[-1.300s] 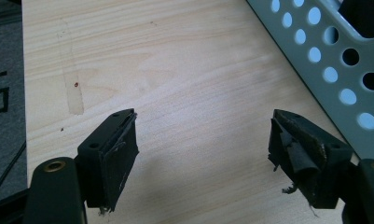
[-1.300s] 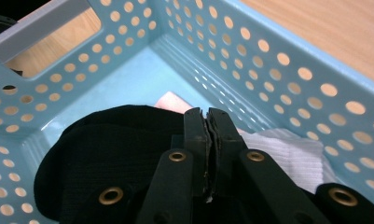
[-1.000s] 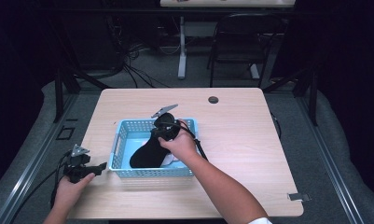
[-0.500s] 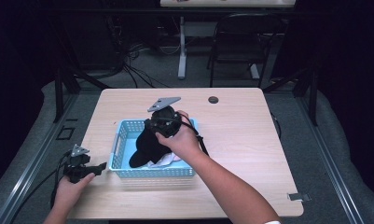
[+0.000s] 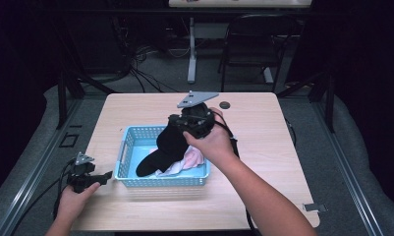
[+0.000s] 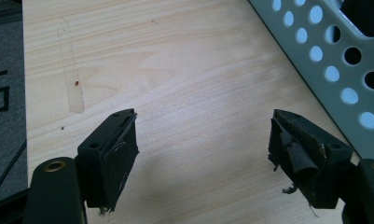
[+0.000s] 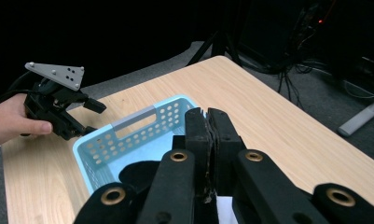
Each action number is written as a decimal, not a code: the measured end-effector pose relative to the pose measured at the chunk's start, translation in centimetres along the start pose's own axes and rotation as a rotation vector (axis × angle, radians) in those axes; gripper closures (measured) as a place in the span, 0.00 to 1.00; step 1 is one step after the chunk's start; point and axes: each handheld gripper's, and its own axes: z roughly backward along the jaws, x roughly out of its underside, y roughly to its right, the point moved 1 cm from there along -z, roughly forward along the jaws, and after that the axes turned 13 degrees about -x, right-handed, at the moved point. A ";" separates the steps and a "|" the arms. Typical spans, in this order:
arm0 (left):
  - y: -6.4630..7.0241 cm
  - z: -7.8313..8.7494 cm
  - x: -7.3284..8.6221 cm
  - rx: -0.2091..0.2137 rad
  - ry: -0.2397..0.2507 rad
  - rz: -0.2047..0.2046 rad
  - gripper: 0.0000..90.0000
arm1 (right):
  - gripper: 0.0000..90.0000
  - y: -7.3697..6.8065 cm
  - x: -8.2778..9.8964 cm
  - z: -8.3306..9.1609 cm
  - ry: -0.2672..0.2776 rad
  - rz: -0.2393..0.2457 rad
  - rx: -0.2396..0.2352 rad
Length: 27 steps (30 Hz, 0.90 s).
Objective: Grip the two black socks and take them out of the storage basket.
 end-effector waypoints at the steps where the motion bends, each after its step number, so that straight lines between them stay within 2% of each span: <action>1: 0.0 0.0 0.0 0.000 -0.001 -0.001 0.26 | 0.98 0.0 0.2 1.3 0.005 0.002 0.008; 2: 0.0 0.0 0.0 0.000 -0.001 -0.001 0.26 | 0.98 0.0 0.2 1.3 0.005 0.002 0.008; 3: 0.0 0.0 0.0 -0.001 -0.002 -0.002 0.26 | 0.98 0.0 0.5 2.6 0.014 0.003 0.022; 4: 0.0 0.0 0.0 -0.001 -0.003 -0.002 0.26 | 0.98 0.0 0.5 2.6 0.014 0.003 0.022; 5: 0.0 0.0 0.0 -0.001 -0.003 -0.002 0.26 | 0.98 -0.1 1.0 4.0 0.023 -0.003 0.036; 9: 0.0 0.0 0.0 -0.002 -0.005 -0.003 0.26 | 0.98 0.0 2.0 6.1 0.036 -0.015 0.055; 10: 0.0 0.0 0.0 -0.002 -0.005 -0.003 0.26 | 0.98 0.0 2.0 6.1 0.036 -0.015 0.055; 12: 0.1 0.0 0.0 -0.003 -0.006 -0.004 0.26 | 0.98 0.0 2.7 7.0 0.045 -0.028 0.066; 13: 0.1 -0.1 0.0 -0.004 -0.005 -0.005 0.26 | 0.98 0.2 3.4 8.1 0.058 -0.042 0.077; 22: 0.1 -0.1 0.1 -0.006 -0.007 -0.005 0.26 | 0.98 0.7 6.0 10.7 0.069 -0.079 0.132; 24: 0.1 -0.1 0.1 -0.006 -0.005 -0.005 0.26 | 0.98 0.9 7.2 11.2 0.065 -0.095 0.145; 26: 0.1 -0.1 0.1 -0.006 -0.006 -0.006 0.26 | 0.98 0.9 7.6 11.4 0.063 -0.104 0.145; 27: 0.1 -0.1 0.1 -0.006 -0.007 -0.005 0.26 | 0.98 1.0 8.6 11.5 0.071 -0.121 0.151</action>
